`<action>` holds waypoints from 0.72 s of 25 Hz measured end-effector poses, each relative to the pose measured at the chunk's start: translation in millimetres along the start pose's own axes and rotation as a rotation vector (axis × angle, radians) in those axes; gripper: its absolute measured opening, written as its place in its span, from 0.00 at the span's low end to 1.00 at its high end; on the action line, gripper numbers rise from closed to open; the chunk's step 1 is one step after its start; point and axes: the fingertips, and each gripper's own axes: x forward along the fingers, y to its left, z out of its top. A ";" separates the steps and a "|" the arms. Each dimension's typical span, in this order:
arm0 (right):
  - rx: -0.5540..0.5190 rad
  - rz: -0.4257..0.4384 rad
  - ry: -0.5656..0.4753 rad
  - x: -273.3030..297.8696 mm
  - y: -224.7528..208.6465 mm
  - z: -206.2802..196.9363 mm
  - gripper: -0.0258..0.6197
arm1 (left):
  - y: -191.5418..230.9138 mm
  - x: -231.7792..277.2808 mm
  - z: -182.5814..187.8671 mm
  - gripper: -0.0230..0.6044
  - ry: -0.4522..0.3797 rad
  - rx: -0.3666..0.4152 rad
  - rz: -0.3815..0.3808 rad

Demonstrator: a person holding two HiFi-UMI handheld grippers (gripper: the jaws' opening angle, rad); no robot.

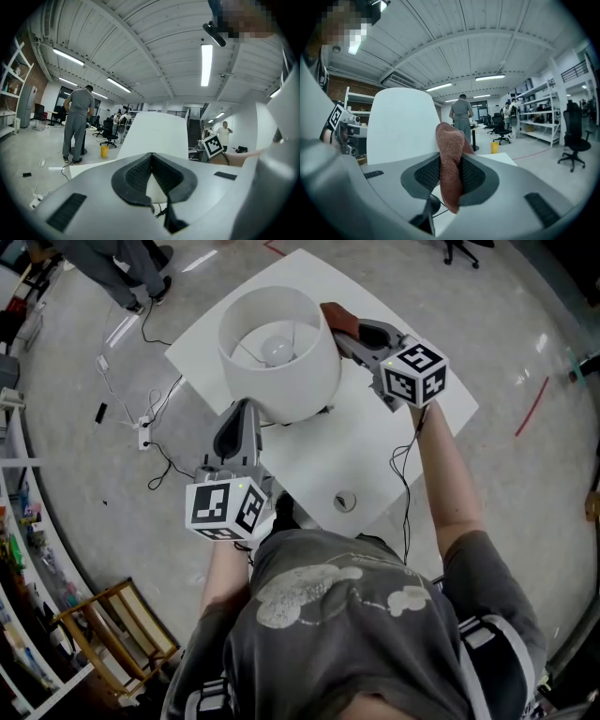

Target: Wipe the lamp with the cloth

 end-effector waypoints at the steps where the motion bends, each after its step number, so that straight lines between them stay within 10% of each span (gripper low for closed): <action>1: 0.014 -0.008 0.005 -1.2 -1.2 -6.3 0.19 | -0.1 0.7 -1.7 0.05 0.003 0.002 -0.002; 9: 0.106 -0.102 0.007 -26.7 -7.0 -27.7 0.19 | -2.7 2.7 -1.3 0.05 0.004 0.009 -0.043; 18: -0.001 -0.123 -0.225 -66.4 38.2 74.7 0.19 | 1.2 6.2 3.9 0.05 -0.019 0.007 -0.106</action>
